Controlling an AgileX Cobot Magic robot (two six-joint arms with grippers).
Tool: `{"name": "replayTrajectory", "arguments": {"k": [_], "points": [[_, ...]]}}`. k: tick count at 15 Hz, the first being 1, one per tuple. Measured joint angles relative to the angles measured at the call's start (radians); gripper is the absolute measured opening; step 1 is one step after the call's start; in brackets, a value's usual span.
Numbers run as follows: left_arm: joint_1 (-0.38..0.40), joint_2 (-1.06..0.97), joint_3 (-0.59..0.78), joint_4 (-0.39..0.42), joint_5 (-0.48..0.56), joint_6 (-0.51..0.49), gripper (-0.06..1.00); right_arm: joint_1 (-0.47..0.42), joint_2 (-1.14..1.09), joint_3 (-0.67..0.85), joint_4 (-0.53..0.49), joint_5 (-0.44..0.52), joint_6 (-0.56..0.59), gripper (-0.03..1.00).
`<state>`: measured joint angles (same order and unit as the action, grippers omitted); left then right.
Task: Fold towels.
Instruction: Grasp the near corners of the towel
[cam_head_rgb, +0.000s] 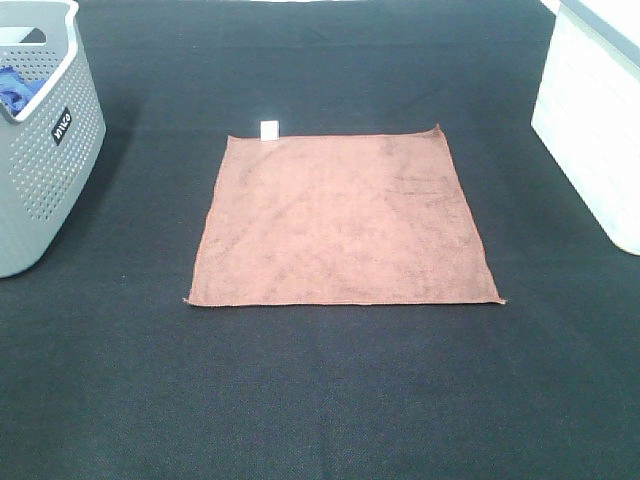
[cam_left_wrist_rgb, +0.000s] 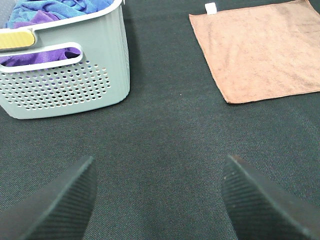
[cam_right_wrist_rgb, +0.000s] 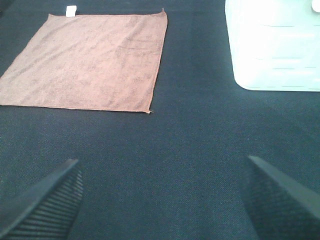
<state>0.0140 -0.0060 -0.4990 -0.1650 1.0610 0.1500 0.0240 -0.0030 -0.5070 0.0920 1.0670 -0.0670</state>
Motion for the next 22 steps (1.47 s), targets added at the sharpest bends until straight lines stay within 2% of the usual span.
{"name": "replayTrajectory", "arguments": {"k": [13,15,16,19,20,22], "points": [[0.000,0.000,0.000,-0.006,0.000,0.000,0.68,0.000,0.004,0.000,0.000,0.000,0.000,0.81],[0.000,0.008,-0.009,-0.019,-0.019,0.000,0.68,0.000,0.051,-0.007,0.000,-0.024,0.000,0.81],[0.000,0.044,-0.015,-0.045,-0.079,0.000,0.68,0.000,0.113,-0.014,0.000,-0.080,0.000,0.81],[0.000,0.211,-0.007,-0.225,-0.328,0.000,0.68,0.000,0.306,-0.016,0.013,-0.252,0.000,0.81],[0.000,0.273,-0.002,-0.260,-0.389,0.000,0.68,0.000,0.373,-0.016,0.028,-0.297,0.000,0.81],[0.000,0.429,-0.002,-0.330,-0.446,0.018,0.68,0.000,0.504,-0.016,0.075,-0.371,0.000,0.80]]}}
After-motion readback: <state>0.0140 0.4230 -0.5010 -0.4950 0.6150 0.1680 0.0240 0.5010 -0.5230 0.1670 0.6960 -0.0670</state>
